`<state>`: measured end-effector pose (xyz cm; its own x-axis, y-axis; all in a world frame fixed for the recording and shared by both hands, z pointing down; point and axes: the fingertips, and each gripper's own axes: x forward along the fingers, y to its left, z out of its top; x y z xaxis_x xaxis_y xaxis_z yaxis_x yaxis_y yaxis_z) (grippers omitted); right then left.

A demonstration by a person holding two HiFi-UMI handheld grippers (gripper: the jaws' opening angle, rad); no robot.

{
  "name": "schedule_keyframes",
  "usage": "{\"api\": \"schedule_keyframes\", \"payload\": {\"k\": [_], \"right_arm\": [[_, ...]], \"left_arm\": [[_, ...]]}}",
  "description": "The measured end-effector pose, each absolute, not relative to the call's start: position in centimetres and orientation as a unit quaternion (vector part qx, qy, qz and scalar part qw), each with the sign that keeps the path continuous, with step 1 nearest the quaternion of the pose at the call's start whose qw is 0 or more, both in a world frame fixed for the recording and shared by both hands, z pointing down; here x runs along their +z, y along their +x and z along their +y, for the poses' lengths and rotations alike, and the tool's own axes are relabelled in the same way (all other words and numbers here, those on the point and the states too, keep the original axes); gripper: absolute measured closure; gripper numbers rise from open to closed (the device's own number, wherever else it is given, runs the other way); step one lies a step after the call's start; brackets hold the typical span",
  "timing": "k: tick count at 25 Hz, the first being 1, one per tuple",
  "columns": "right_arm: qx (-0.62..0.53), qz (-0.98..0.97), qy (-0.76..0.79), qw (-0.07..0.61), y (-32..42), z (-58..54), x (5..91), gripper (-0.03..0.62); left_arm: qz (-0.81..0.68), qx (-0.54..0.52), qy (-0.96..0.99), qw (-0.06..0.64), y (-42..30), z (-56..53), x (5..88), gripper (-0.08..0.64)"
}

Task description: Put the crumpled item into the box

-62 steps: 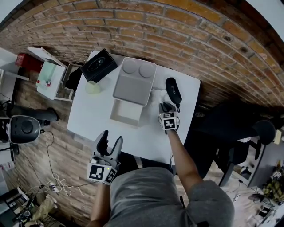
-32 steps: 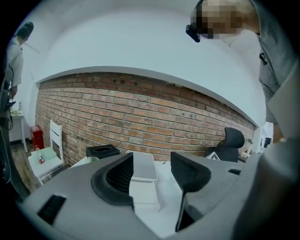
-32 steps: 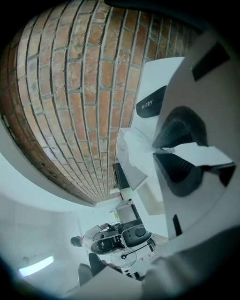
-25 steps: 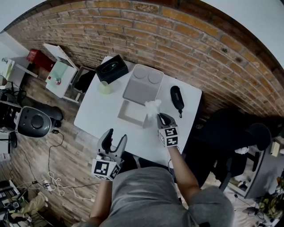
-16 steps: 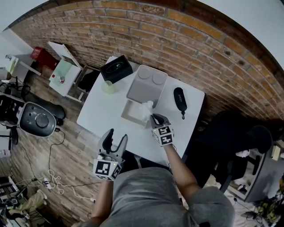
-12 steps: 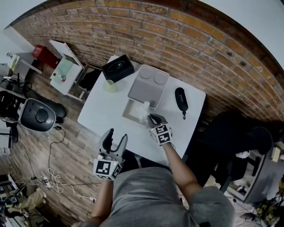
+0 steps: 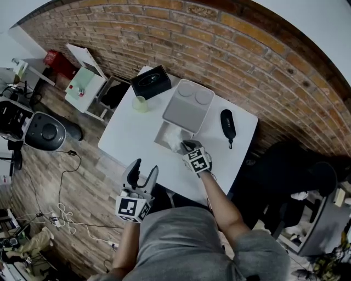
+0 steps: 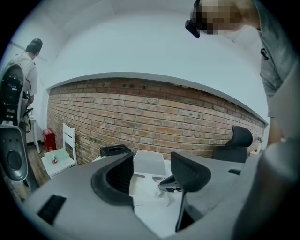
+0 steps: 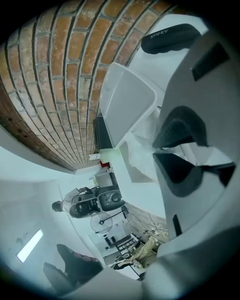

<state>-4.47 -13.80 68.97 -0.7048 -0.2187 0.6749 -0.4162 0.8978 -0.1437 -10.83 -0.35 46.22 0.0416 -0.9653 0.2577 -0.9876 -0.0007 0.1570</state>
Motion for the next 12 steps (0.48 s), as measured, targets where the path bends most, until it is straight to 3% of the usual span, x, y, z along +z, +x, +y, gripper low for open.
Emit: {"api": "schedule_keyframes", "payload": {"k": [12], "right_arm": [[0.108, -0.898, 0.163, 0.395, -5.5, -15.0, 70.5, 0.539]], "left_arm": [[-0.693, 0.034, 0.703, 0.155, -11.1, -0.4, 46.4, 0.313]]}}
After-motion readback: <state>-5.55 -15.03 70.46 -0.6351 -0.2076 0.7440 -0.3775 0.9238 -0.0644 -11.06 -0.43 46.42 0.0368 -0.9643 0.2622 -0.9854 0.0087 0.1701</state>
